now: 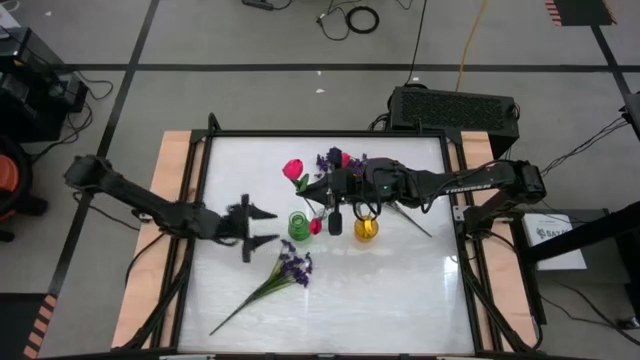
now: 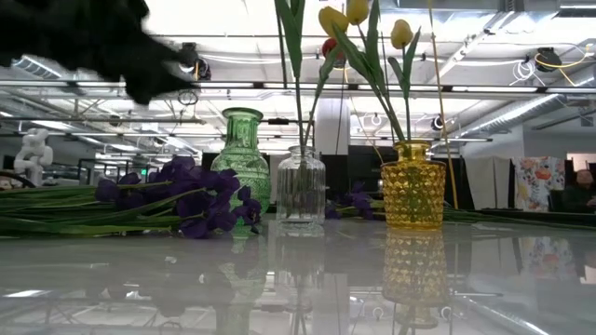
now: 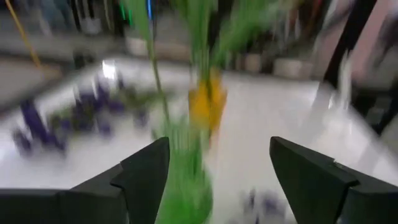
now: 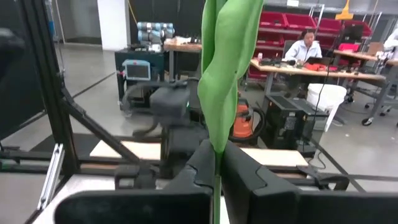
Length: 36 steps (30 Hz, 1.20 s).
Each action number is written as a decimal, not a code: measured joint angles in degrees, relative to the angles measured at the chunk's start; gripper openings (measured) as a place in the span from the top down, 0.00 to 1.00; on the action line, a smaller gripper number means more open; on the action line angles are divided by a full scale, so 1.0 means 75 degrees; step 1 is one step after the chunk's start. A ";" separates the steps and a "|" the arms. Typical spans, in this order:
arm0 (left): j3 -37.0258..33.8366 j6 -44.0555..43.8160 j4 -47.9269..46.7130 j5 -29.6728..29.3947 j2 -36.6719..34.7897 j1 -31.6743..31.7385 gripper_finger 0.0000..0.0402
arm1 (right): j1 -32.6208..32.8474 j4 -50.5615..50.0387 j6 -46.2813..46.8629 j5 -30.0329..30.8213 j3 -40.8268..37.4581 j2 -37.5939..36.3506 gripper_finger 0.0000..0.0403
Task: Sort flowers into vase by color
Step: Put the red tulip into the transparent vase
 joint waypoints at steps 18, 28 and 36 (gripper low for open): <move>0.3434 0.2879 -0.0626 0.2176 0.0611 0.1772 0.30 | -0.0003 -0.0638 -0.0006 0.0022 0.0533 0.0000 0.99; 0.3642 0.2226 0.0180 0.3437 0.1304 0.2461 0.30 | -0.0003 -0.0641 -0.0009 0.0023 0.0533 0.0003 0.99; 0.3643 0.1867 0.0583 0.3492 0.1505 0.2573 0.36 | -0.0003 -0.0665 -0.0052 0.0025 0.0530 0.0003 0.99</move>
